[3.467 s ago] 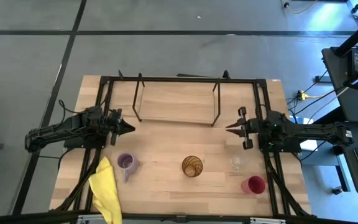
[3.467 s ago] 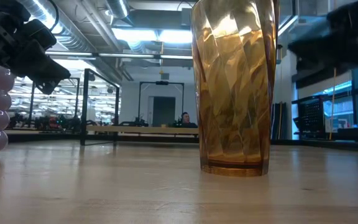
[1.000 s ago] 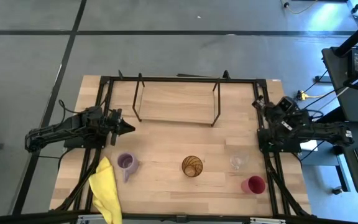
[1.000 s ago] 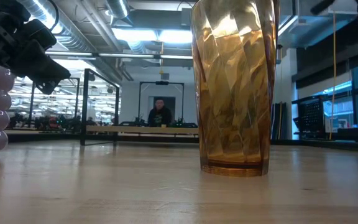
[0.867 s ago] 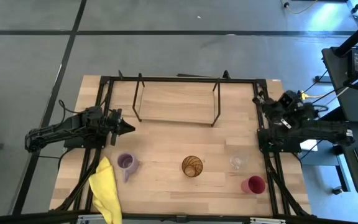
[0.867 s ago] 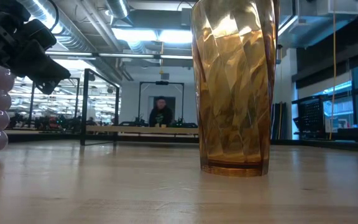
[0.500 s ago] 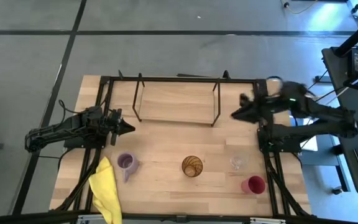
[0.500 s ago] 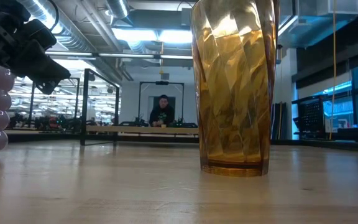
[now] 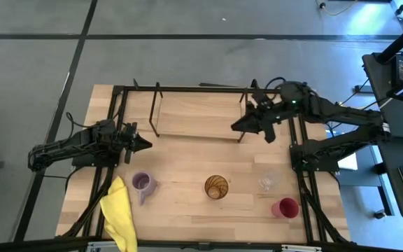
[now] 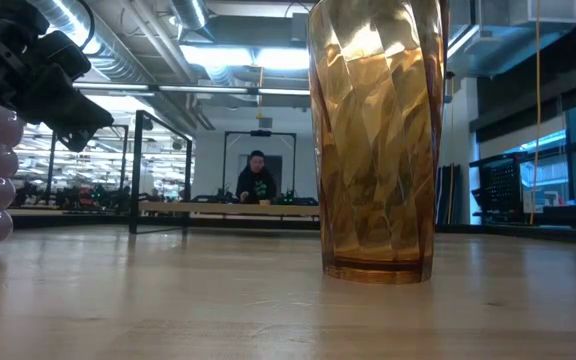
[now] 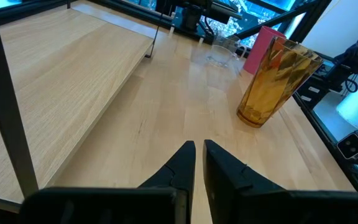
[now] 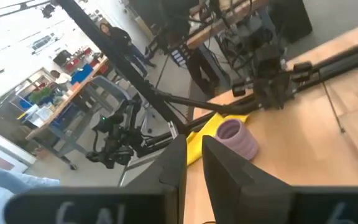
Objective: Stack small to large cups/mugs on shelf
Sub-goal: Put the brown cup on the shelf
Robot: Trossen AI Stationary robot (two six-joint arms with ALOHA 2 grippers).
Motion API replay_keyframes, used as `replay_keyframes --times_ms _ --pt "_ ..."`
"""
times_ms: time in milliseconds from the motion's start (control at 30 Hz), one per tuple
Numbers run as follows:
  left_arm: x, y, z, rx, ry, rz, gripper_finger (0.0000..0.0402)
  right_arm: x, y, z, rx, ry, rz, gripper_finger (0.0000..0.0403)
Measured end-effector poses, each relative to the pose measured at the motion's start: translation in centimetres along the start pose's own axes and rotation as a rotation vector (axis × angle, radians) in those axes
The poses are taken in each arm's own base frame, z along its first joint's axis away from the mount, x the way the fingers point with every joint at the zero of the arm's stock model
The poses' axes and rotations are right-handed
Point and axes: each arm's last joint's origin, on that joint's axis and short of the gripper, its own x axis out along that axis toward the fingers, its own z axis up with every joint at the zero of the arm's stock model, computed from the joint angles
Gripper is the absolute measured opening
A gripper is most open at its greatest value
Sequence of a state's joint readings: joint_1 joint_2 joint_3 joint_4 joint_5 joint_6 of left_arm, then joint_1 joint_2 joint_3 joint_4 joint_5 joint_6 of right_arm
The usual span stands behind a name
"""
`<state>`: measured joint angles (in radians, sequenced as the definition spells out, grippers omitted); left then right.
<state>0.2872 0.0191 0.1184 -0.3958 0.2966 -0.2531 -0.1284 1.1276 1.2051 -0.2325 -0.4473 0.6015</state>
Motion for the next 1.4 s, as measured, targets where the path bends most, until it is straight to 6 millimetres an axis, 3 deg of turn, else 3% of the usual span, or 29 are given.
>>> replay_keyframes --times_ms 233,433,633,900,1100,1400 --pt "0.0 0.0 0.0 0.0 0.0 0.0 0.0027 2.4 -0.4 0.7 0.037 0.058 0.08 0.0053" --pt "0.0 0.0 0.0 0.0 0.0 0.0 0.0028 3.9 2.2 1.4 -0.203 0.079 0.158 0.0053" --pt "0.0 0.0 0.0 0.0 0.0 0.001 0.0028 4.6 3.6 1.8 -0.383 0.267 -0.07 0.0053" --pt "0.0 0.0 0.0 0.0 0.0 0.0 0.0027 5.8 3.7 0.8 -0.396 0.567 -0.276 0.0053" --pt "0.0 0.0 0.0 0.0 -0.001 0.0 0.0027 6.9 4.1 1.4 -0.399 0.546 -0.29 0.0053" --pt "0.0 0.0 0.0 0.0 0.0 0.0 0.0027 6.0 5.5 3.0 -0.435 0.45 -0.322 0.0053"
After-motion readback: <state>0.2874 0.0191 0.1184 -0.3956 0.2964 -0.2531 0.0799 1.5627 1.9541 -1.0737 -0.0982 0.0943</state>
